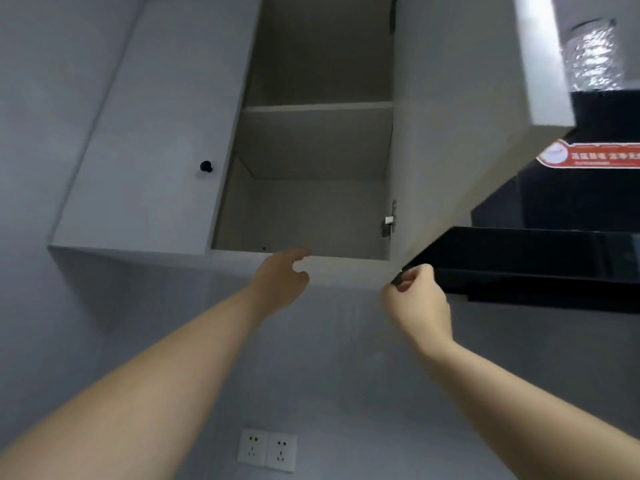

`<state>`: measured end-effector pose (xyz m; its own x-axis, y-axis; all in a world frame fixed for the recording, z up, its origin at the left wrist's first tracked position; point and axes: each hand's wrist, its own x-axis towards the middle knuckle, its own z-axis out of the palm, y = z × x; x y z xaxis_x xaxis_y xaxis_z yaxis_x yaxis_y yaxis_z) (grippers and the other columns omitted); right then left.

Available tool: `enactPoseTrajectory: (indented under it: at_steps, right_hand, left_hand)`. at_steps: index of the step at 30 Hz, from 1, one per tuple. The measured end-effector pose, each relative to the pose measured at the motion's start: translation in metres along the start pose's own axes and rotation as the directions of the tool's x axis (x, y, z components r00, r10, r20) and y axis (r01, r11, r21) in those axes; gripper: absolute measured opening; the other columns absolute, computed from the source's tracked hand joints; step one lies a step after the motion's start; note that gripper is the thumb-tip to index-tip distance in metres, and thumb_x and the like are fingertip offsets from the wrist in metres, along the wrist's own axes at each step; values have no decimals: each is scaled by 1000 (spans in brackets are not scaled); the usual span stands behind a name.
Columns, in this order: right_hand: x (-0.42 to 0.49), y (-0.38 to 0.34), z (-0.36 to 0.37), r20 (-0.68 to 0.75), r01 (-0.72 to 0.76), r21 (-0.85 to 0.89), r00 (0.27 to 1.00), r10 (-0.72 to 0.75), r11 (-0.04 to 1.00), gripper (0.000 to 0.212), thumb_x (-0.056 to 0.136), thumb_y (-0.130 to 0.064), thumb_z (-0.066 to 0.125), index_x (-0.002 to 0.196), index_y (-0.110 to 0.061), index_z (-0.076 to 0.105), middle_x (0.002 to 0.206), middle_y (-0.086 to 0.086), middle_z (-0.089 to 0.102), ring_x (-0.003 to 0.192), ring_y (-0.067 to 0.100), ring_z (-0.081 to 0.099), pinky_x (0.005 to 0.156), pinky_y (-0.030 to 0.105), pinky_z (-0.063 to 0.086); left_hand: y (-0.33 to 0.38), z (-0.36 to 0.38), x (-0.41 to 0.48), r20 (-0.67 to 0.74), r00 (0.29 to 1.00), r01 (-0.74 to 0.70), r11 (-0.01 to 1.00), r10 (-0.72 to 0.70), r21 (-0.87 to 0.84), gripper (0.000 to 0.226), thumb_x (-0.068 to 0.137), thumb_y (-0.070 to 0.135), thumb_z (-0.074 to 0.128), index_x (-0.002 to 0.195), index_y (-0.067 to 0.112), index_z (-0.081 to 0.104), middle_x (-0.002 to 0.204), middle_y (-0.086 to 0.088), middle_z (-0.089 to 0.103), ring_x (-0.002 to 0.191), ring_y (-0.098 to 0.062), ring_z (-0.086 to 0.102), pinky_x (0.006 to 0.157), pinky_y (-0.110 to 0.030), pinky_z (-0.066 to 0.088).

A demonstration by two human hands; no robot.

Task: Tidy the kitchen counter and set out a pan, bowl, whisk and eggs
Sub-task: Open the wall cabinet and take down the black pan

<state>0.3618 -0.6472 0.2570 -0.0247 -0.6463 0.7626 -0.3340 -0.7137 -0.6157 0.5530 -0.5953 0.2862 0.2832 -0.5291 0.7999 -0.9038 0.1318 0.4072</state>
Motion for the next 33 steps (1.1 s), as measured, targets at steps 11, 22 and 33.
enactPoseTrajectory:
  at_steps: [11,22,33]
  right_hand:
    - [-9,-33,-57,56,257,317,956,-289,913,75,76,-7,47,143,-33,26,128,-4,53,108,22,54,64,21,44]
    - [-21,-56,-30,108,395,-49,915,-388,917,94,77,5,43,151,-28,-5,159,-1,12,143,20,20,109,37,34]
    - [-8,-59,21,300,520,-204,840,-453,829,99,77,1,48,149,-34,-11,159,-1,-7,142,28,11,113,41,27]
  left_hand:
    - [69,-38,-52,-39,998,36,940,-52,-339,44,87,-5,55,131,6,54,131,-10,57,121,-20,53,91,-17,36]
    - [95,-112,-73,68,976,171,531,-209,-830,32,100,27,34,98,12,62,100,-9,67,94,-23,62,82,-30,45]
    - [32,-133,-61,112,962,107,-33,-247,-994,61,93,59,36,112,7,62,106,-19,69,99,-36,65,81,-46,50]
